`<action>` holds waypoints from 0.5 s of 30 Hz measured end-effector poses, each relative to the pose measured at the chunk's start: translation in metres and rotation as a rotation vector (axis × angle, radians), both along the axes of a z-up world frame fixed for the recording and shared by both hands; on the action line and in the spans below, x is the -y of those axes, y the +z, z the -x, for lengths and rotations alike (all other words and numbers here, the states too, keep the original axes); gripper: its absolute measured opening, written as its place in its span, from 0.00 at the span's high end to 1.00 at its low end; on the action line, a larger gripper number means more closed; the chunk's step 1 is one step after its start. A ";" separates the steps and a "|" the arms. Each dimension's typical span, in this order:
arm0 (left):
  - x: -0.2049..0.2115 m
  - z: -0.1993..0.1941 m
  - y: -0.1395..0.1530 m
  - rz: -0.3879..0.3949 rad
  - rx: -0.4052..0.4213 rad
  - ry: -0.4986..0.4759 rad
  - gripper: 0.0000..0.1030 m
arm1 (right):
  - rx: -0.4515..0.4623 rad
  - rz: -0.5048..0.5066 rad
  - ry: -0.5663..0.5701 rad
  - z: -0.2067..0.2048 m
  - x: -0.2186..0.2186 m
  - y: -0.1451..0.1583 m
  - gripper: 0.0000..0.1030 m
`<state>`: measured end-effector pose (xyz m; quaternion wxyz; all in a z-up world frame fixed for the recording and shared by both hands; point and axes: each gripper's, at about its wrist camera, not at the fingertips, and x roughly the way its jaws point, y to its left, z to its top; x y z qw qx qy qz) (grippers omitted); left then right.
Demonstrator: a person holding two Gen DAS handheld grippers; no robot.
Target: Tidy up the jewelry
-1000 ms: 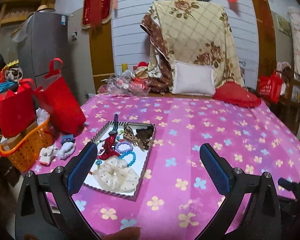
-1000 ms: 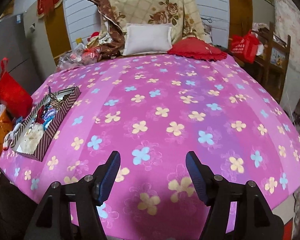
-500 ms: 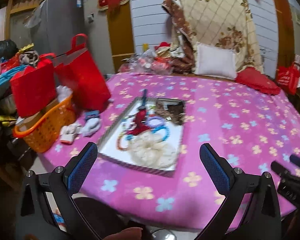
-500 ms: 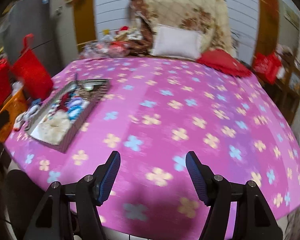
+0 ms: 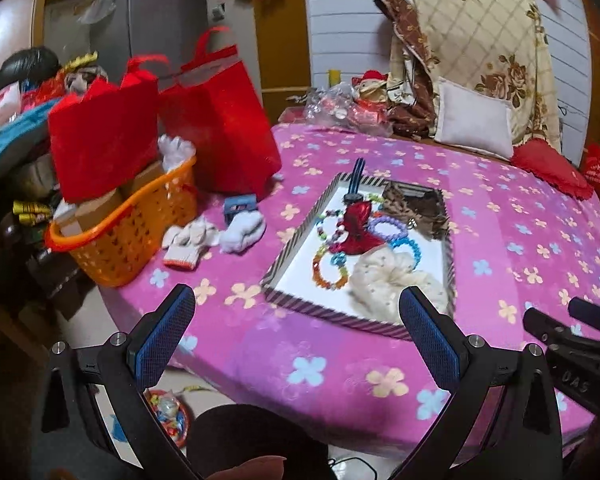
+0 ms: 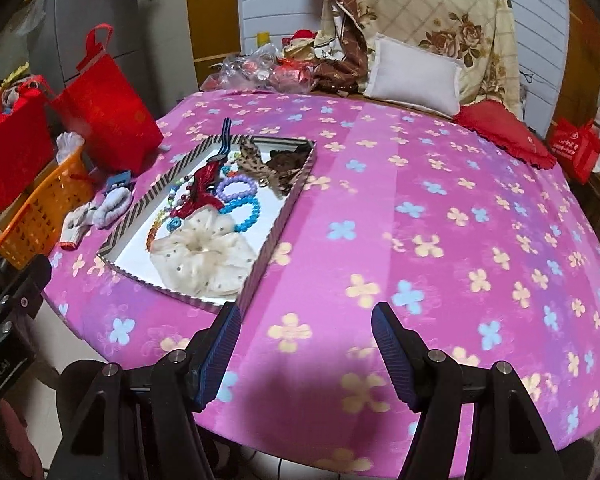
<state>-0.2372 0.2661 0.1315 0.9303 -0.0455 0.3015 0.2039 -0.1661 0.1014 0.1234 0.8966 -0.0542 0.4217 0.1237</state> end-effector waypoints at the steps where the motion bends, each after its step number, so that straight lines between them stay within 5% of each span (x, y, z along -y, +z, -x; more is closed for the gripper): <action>1: -0.003 0.000 -0.002 0.006 -0.005 0.000 0.01 | -0.004 0.007 -0.004 0.001 -0.005 -0.005 0.36; 15: -0.040 -0.007 -0.035 0.140 -0.099 0.043 0.01 | -0.012 0.073 -0.027 0.006 -0.020 -0.022 0.36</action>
